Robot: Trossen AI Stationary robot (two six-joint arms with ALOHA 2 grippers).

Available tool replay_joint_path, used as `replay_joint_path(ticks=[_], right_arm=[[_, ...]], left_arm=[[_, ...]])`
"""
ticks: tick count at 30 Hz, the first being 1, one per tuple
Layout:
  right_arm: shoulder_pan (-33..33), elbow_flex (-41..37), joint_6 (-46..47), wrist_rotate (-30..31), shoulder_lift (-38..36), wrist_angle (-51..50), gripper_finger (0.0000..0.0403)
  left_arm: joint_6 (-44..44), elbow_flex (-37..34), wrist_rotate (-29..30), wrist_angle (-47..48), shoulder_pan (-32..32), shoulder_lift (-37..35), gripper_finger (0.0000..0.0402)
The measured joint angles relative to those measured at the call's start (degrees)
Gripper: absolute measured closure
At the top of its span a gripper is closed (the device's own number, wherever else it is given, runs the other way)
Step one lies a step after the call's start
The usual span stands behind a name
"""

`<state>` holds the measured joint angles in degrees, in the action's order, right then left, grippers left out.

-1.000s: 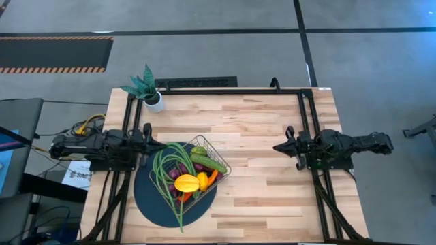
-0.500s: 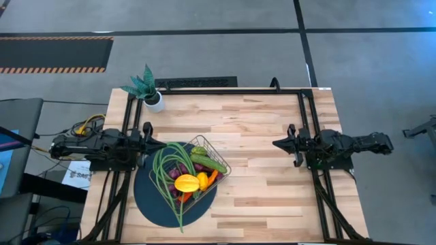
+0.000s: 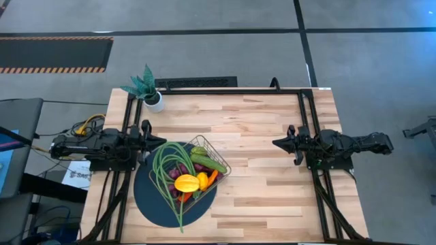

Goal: Build produce basket
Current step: Return to Home Position

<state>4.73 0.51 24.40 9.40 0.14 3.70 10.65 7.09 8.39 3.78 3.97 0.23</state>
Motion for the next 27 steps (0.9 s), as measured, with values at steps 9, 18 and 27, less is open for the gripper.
replay_joint_path(ticks=[9,18,27], right_arm=[[0.0,0.0,5.6,1.2,0.0,-1.0,0.0401],[0.0,0.0,7.3,1.3,0.0,-1.3,0.04],[0.0,0.0,5.6,1.3,0.0,-1.5,0.0396]], left_arm=[[3.1,0.0,-0.2,-1.1,0.0,0.0,0.0401],[3.5,0.0,-1.2,-1.9,0.0,0.0,0.0401],[3.4,0.0,-0.5,-1.5,0.0,0.0,0.0401]])
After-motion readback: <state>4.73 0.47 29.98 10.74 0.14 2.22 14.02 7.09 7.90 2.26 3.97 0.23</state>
